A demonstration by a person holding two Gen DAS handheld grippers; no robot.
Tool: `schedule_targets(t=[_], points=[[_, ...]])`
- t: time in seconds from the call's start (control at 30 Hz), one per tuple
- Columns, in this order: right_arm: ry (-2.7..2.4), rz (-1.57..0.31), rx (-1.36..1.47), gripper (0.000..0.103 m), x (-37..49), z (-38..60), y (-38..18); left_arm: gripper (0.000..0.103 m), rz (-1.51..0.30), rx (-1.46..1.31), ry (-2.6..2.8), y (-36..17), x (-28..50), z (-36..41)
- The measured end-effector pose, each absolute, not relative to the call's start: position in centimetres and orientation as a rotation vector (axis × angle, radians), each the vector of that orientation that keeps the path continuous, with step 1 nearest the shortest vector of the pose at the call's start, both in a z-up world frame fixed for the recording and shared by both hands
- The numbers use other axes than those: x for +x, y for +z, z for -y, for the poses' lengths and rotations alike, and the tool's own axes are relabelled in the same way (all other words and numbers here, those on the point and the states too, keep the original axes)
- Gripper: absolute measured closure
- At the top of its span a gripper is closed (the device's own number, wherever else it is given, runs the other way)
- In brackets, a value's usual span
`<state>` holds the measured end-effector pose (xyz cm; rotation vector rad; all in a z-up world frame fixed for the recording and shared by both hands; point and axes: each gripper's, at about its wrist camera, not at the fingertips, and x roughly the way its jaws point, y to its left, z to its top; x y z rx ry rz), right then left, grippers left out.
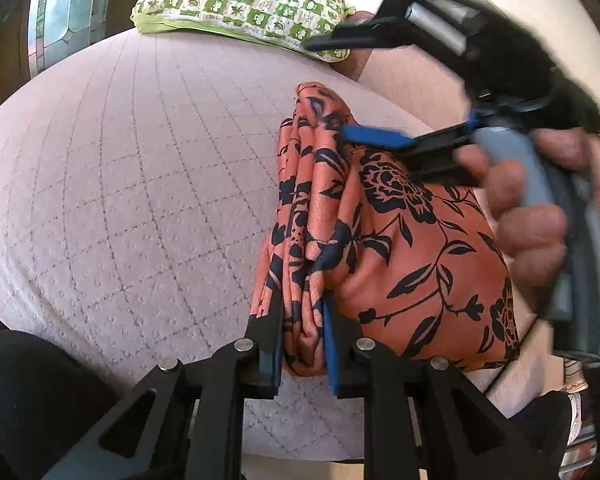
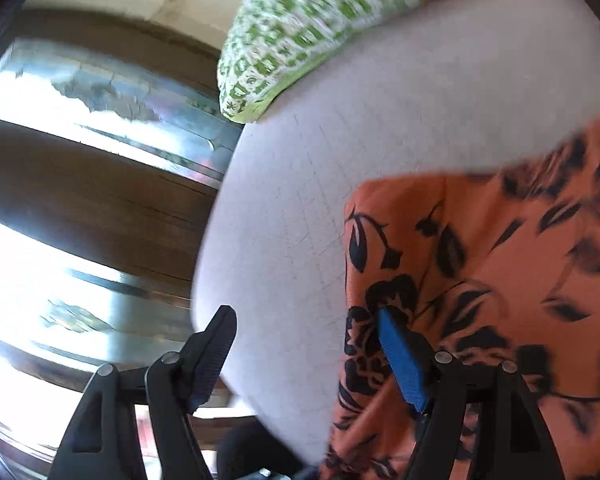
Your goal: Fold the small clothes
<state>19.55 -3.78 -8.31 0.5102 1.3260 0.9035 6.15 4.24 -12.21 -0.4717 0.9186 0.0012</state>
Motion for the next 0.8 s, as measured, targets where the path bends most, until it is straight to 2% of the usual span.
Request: schedule_targets(t=[0.13, 0.2, 0.33, 0.5, 0.73, 0.8], points=[[0.856, -1.386, 0.671, 0.027, 20.6, 4.6, -11.6, 0.081, -0.918, -0.468, -0.003, -11.4, 4.3, -5.3], [0.89, -1.382, 0.667, 0.027, 20.5, 4.7, -10.6, 0.059, -0.915, -0.441, 0.039, -10.7, 3.3, -5.5], [0.952, -1.362, 0.729, 0.027, 20.2, 5.1, -9.1, 0.059, -0.876, -0.421, 0.052, -9.7, 1.4, -6.2], [0.931, -1.415, 0.731, 0.027, 20.8, 3.5, -12.0, 0.059, -0.83, -0.382, 0.032, -8.0, 0.1, -6.1], [0.988, -1.324, 0.679, 0.027, 19.5, 8.2, -7.6, 0.058, -0.803, -0.371, 0.028, -6.6, 0.5, -6.5], [0.966, -1.273, 0.68, 0.026, 18.2, 11.9, -6.7, 0.055, -0.79, -0.367, 0.004, -5.7, 1.6, -6.5]])
